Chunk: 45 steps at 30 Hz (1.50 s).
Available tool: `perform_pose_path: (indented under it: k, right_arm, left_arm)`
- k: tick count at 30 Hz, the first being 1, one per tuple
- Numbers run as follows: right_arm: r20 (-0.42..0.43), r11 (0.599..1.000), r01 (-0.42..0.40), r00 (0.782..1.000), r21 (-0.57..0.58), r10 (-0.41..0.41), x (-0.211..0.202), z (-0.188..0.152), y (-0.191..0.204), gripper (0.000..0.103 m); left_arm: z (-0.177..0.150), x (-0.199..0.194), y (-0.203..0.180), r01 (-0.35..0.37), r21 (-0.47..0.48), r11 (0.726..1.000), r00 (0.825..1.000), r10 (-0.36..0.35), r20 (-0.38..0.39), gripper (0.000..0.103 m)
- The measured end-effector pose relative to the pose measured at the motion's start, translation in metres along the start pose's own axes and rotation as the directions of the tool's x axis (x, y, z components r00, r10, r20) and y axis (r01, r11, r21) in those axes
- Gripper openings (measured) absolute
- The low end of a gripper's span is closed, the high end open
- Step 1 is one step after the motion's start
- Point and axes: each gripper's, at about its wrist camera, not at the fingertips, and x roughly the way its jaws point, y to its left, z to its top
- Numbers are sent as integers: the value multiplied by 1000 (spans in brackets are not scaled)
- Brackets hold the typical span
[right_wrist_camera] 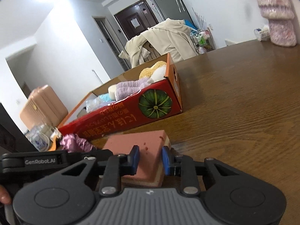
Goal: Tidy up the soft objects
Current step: 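Close both tools on the pink layered soap bar together, then carry the soap bar into the box and open both tools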
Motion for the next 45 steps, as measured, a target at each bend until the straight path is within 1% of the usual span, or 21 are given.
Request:
perform_pose_path:
  k: [2, 4, 7, 11, 14, 16, 19, 20, 23, 25, 26, 28, 29, 32, 35, 38, 39, 40, 42, 44, 45]
  right_arm:
    - [19, 1000, 1, 1000, -13, 0, -19, -8, 10, 24]
    - [21, 1000, -17, 1000, 3, 17, -37, -17, 16, 24]
    - [21, 999, -31, 999, -8, 31, -59, -31, 28, 24]
    - [35, 999, -31, 999, -45, 33, -76, -38, 44, 24]
    - [57, 997, -41, 997, -59, 44, -85, -33, 53, 24]
    - [76, 996, -38, 996, -81, 44, -88, -19, 59, 24]
    - [125, 989, -25, 991, -143, 43, -81, 18, 69, 24]
    - [134, 987, -26, 990, -159, 48, -76, 36, 70, 24]
    - [127, 980, -11, 991, -196, 36, -45, 88, 73, 24]
    - [90, 981, -5, 996, -192, 23, -15, 120, 68, 24]
    - [56, 983, -3, 998, -184, 14, 4, 133, 63, 24]
    - [1, 988, 11, 1000, -153, -11, 38, 152, 53, 24]
    - [-25, 987, 23, 999, -161, -28, 54, 158, 49, 24]
    - [-83, 983, 68, 993, -168, -83, 95, 165, 39, 24]
    - [-126, 973, 120, 981, -195, -146, 117, 164, 34, 24]
    - [-146, 962, 160, 970, -223, -195, 124, 156, 31, 27]
    - [-154, 957, 166, 966, -237, -206, 126, 154, 32, 33]
    - [-157, 956, 158, 967, -249, -200, 127, 153, 34, 36]
    - [-137, 941, 178, 965, -289, -225, 126, 152, 41, 37]
    - [-113, 935, 191, 966, -300, -233, 120, 155, 47, 40]
    - [-103, 935, 192, 967, -300, -232, 116, 159, 49, 45]
  left_arm:
    - [-12, -18, -7, -5, 12, 1000, 1000, 5, 19, 30]
    - [-26, -40, -11, -10, 12, 1000, 999, 10, 36, 30]
    - [-47, -67, -12, -9, 2, 1000, 998, 9, 59, 30]
    - [-58, -88, -12, -8, -4, 1000, 996, 8, 85, 30]
    - [-52, -104, -15, -3, 22, 1000, 991, 0, 132, 31]
    - [-40, -107, -19, 4, 44, 999, 988, -11, 155, 31]
    - [-2, -105, -25, 21, 80, 997, 978, -37, 206, 30]
    - [13, -102, -26, 22, 82, 996, 974, -40, 224, 30]
    - [65, -79, -23, 24, 78, 997, 975, -41, 220, 30]
    - [99, -53, -11, 39, 23, 999, 981, -42, 188, 30]
    - [113, -40, -5, 34, 7, 999, 984, -35, 173, 31]
    - [133, -11, 6, 18, -10, 1000, 990, -16, 142, 31]
    - [141, 6, 11, 2, -22, 1000, 993, 1, 122, 31]
    - [150, 44, 25, -20, -39, 999, 998, 22, 63, 30]
    - [148, 69, 34, -12, -42, 999, 1000, 13, 17, 30]
    - [142, 84, 39, 5, -36, 999, 1000, -6, -24, 31]
    - [140, 88, 39, 3, -38, 999, 999, -5, -37, 32]
    - [138, 92, 40, -9, -48, 999, 999, 7, -39, 33]
    - [136, 95, 39, -28, -26, 999, 999, 27, -37, 33]
    - [137, 88, 38, -26, -32, 999, 999, 25, -34, 34]
    - [139, 83, 37, -26, -29, 999, 999, 26, -21, 38]
